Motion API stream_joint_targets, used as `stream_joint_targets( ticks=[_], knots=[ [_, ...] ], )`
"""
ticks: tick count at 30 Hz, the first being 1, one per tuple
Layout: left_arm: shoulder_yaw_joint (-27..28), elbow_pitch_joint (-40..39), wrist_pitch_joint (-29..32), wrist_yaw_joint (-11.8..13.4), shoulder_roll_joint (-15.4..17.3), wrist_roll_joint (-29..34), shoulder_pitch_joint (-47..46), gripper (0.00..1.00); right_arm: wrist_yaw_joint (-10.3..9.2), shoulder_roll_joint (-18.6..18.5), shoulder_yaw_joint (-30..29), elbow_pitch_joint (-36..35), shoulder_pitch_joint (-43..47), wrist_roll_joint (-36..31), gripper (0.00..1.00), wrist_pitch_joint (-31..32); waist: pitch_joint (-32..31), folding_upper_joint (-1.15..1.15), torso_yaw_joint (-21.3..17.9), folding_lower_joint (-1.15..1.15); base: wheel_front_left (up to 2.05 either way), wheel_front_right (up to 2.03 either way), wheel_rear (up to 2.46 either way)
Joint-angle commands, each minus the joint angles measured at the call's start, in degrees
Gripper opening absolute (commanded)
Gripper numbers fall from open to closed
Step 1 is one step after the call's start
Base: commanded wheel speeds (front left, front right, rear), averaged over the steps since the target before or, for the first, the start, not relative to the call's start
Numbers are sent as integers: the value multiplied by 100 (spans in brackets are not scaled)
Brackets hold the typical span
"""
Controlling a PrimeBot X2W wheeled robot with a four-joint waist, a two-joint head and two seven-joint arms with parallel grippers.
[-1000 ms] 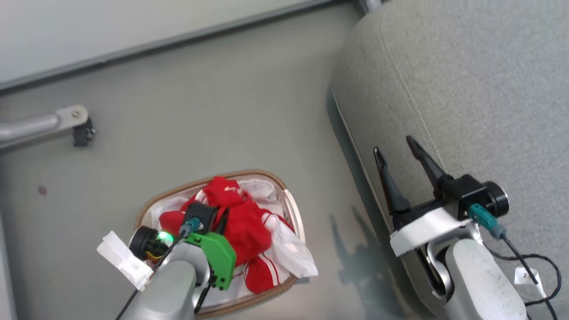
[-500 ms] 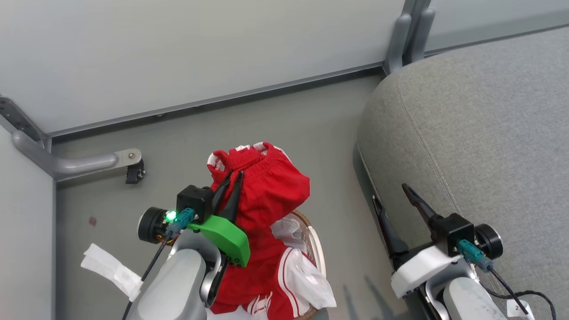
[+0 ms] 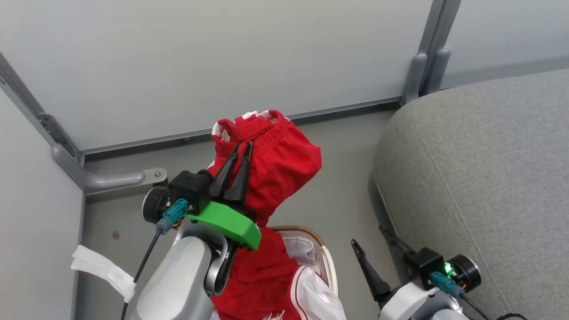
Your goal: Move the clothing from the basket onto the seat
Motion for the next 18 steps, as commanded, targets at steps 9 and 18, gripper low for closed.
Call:
stream_joint_targets(
  ticks=[9,18],
  knots=[
    [-328,-145,-7,91,10,-264,-105,0,-4,-132,996,-48,-609,281,100,-13,83,0,172,1,0,0,0],
    [-669,-185,-7,134,9,-453,-236,0,-4,-33,1407,267,-1438,286,100,-12,246,0,351,1,0,0,0]
  ],
)
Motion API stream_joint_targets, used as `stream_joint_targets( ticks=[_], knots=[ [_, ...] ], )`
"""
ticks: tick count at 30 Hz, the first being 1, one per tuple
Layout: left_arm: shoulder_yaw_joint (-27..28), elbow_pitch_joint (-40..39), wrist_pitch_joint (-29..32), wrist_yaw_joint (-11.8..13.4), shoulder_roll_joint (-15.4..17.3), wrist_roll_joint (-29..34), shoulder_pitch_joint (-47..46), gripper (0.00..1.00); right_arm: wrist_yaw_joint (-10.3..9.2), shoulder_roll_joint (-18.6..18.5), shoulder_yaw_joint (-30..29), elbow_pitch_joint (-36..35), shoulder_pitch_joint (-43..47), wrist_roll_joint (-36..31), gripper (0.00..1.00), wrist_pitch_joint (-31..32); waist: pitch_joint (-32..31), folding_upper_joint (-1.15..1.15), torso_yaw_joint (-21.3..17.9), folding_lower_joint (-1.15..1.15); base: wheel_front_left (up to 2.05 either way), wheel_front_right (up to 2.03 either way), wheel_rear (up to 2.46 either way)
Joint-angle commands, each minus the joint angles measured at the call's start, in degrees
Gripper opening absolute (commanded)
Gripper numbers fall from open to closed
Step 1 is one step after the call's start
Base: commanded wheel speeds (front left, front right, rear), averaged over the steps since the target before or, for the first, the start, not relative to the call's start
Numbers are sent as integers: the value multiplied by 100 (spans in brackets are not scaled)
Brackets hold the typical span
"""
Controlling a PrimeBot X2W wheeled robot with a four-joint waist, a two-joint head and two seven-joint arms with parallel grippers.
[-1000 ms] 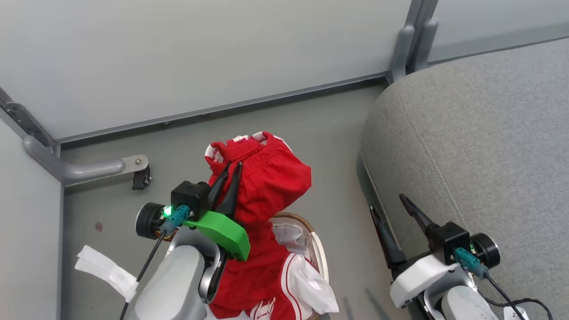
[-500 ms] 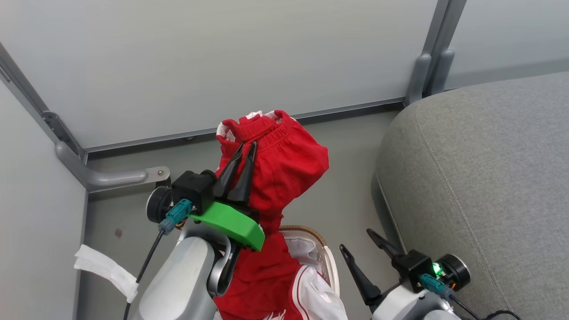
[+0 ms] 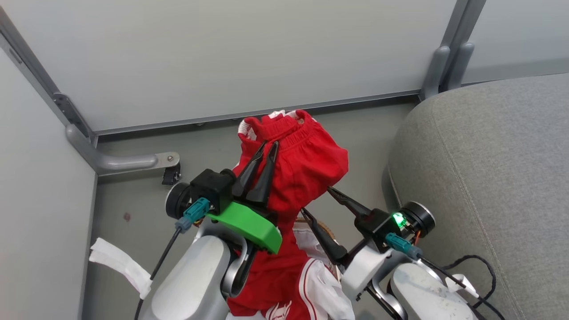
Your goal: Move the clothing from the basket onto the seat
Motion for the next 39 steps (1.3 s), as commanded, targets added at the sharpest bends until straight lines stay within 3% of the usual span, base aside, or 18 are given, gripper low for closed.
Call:
stream_joint_targets(
  ticks=[1,11,25,26,27,28,39],
  knots=[
    [-56,-16,-7,26,10,-38,-128,0,-4,24,24,69,-140,-48,100,-12,70,0,75,0,0,0,0],
    [-555,-140,-7,74,13,-285,-259,0,-4,138,118,703,-581,-338,100,-12,150,0,260,0,0,0,0],
    [-1113,-303,-7,154,11,-761,-361,0,-4,137,250,952,-749,-136,100,-12,178,0,461,0,0,0,0],
    [-1134,-317,-7,156,10,-796,-362,0,-4,137,248,956,-758,-142,90,-12,189,0,474,0,0,0,0],
    [-1157,-324,-7,159,11,-817,-368,0,-4,138,278,979,-768,-142,35,-12,197,0,491,0,0,0,0],
    [-1174,-326,-7,167,11,-840,-373,0,-4,139,310,998,-776,-121,0,-12,202,0,506,0,0,0,0],
    [-1027,-243,-7,245,11,-948,-398,0,-4,136,161,1066,-587,53,0,-12,204,0,535,0,0,0,0]
  ],
)
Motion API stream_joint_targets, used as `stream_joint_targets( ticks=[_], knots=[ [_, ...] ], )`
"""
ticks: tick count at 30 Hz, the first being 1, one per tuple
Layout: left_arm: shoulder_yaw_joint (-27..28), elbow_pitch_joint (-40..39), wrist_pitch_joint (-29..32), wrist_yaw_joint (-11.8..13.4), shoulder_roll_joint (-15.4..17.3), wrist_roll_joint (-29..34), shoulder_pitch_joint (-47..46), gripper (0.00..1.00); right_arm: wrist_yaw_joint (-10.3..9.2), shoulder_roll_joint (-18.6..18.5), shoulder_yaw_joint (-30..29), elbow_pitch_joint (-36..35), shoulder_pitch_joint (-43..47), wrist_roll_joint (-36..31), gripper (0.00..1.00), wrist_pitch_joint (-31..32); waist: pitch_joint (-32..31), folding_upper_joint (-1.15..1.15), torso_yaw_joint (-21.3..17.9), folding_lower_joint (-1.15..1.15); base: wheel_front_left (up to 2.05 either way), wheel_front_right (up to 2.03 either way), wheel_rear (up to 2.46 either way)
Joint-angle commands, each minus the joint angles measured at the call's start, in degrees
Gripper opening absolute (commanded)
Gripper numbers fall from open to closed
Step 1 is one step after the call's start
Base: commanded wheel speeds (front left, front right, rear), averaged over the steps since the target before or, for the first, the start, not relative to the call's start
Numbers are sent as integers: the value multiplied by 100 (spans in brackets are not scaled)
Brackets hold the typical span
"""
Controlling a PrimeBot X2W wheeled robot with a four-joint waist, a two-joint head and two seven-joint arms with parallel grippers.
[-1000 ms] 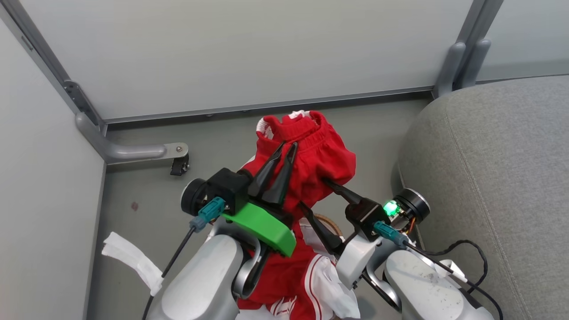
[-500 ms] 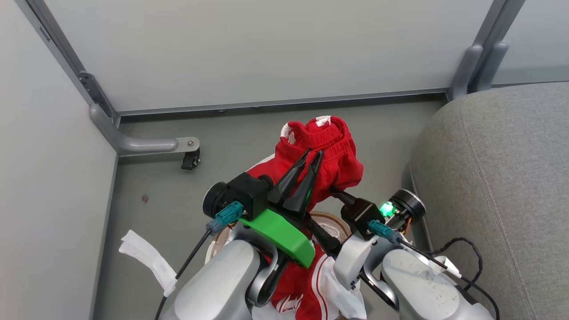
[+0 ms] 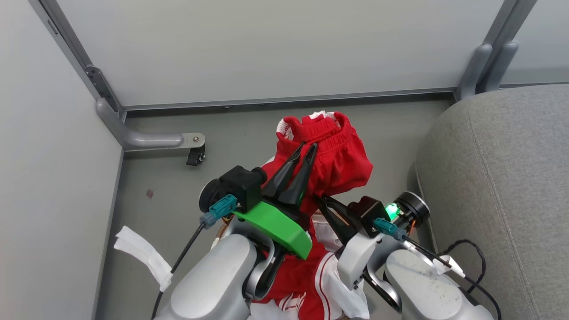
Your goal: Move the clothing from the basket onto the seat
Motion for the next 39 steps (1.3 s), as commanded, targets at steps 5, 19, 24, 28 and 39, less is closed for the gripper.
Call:
stream_joint_targets(
  ticks=[5,19,24,28,39],
  knots=[
    [216,75,-7,25,9,50,-1,0,-4,-26,-99,96,281,-12,0,-11,-28,0,-90,0,0,0,0],
    [702,164,-7,80,12,493,253,100,-4,-23,-394,-759,578,34,0,-8,-71,0,-514,0,0,0,0],
    [1100,312,-7,23,10,856,366,100,-4,-24,-481,-1385,674,98,0,-12,-27,0,-1035,0,0,0,0],
    [1437,386,-7,-85,13,1135,484,100,-6,-23,-603,-1777,784,145,0,-12,37,0,-1570,0,0,0,0],
    [2115,445,-7,-329,16,1715,779,100,-5,-19,-1001,-2493,1062,171,0,-11,232,0,-2948,0,0,0,0]
  ],
)
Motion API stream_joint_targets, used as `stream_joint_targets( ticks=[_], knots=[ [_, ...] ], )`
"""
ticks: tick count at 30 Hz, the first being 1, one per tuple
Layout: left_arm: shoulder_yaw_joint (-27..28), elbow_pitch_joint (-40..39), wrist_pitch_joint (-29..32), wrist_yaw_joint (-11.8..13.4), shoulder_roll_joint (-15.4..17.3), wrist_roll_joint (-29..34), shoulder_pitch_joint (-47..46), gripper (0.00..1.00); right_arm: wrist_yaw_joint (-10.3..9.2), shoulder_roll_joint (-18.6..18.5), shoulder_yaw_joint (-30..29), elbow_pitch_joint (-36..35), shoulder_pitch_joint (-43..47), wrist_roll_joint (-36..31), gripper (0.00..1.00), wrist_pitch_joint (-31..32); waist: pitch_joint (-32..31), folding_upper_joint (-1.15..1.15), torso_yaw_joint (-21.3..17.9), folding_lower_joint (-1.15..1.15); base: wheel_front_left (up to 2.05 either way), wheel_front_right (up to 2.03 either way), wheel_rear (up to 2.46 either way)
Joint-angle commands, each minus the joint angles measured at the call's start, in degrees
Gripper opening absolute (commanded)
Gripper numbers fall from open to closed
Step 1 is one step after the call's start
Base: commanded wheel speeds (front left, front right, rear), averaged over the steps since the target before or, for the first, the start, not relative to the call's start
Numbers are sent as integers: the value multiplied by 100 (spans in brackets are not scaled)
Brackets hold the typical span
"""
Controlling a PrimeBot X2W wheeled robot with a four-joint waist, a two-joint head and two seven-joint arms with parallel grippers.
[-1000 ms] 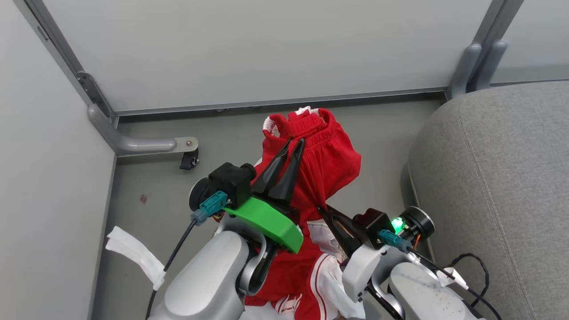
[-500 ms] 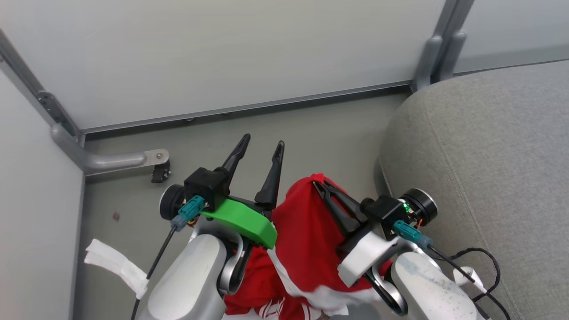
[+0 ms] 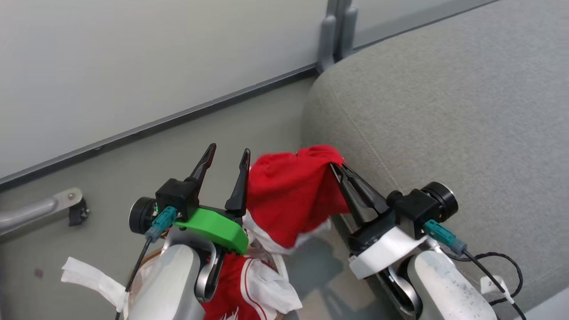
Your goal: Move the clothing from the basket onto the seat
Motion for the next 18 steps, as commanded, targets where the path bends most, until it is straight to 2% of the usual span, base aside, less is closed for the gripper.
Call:
stream_joint_targets(
  ticks=[1,6,10,14,18],
  knots=[
    [63,15,-5,-33,25,94,104,100,-7,-11,-51,-68,84,55,0,-13,163,0,-774,0,0,0,0],
    [174,43,-5,-90,28,151,209,100,-7,-8,-293,-253,100,133,0,-13,216,0,-1214,0,0,0,0],
    [44,-22,-6,-122,30,130,194,100,-8,-59,-602,-489,-54,-45,0,-13,343,0,-1324,0,0,0,0],
    [-103,-88,-5,-140,31,65,134,100,-8,-305,-870,-742,-415,-181,0,-13,542,0,-1358,0,0,0,0],
    [-223,-190,-5,-147,34,183,1,100,-8,-740,-991,-819,-1092,-316,0,-13,844,0,-1370,0,0,0,0]
  ],
)
